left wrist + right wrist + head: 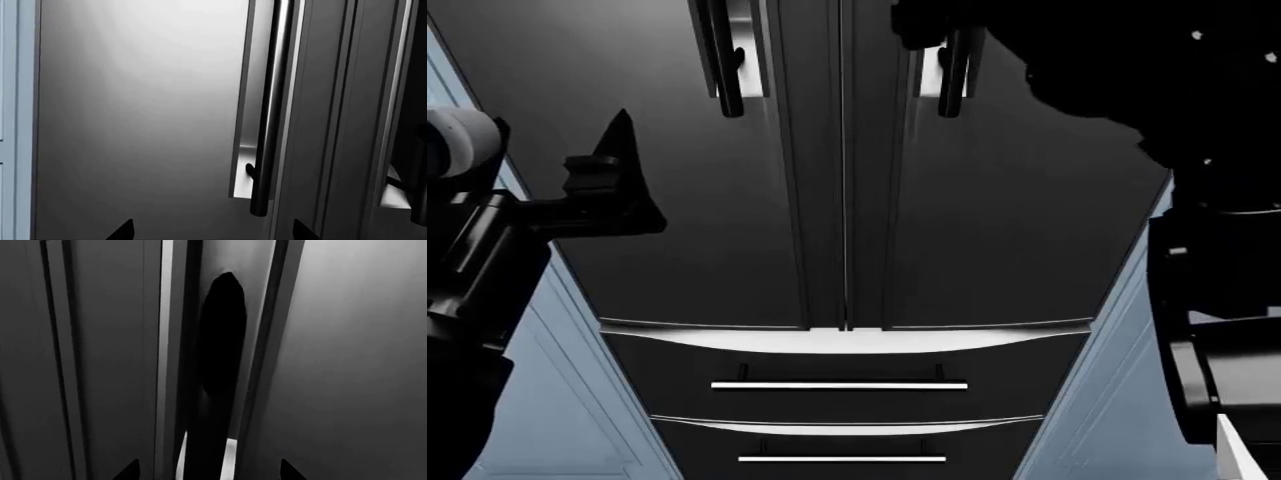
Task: Open the fridge doors
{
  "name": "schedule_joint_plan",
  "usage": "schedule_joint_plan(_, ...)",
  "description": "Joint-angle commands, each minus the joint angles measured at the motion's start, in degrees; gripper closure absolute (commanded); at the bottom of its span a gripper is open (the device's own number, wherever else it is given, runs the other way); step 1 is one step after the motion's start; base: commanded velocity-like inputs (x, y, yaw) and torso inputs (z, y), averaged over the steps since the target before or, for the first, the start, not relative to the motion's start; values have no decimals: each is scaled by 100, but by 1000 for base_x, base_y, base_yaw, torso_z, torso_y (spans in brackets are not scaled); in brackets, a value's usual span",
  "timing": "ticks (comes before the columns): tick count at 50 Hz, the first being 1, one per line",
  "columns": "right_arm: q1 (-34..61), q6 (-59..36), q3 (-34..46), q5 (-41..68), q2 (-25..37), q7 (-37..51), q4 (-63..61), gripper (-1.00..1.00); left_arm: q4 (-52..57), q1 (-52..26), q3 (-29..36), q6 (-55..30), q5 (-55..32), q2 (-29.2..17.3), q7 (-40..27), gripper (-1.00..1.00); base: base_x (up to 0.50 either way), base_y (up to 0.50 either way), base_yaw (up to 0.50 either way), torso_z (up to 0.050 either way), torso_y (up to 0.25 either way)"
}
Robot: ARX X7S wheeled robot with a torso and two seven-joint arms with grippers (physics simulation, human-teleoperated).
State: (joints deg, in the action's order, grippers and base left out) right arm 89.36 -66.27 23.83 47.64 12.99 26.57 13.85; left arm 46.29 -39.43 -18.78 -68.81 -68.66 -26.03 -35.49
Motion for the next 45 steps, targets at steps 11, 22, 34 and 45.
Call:
schedule_joint_plan(11,76,345,276,-231,-76,-190,447,-100,-64,-24,76,59,-73,-19,-93,-100,0,0,0,0,0)
schedule_joint_plan(22,89,562,315,-324,-77,-284,729,100,-68,2,86,99,-103,-49,-121,-100,0,0,0,0,0)
schedule_joint_plan(34,38,643,312,-307,-51,-316,758,100,-11,77,23,121,-252,-107,-183,-100,2,0,0,0,0)
schedule_joint_plan(45,-77,512,168,-87,72,-235,340,100,-12,86,52,157,-275,-133,-213,-100,1,0,1,0,0)
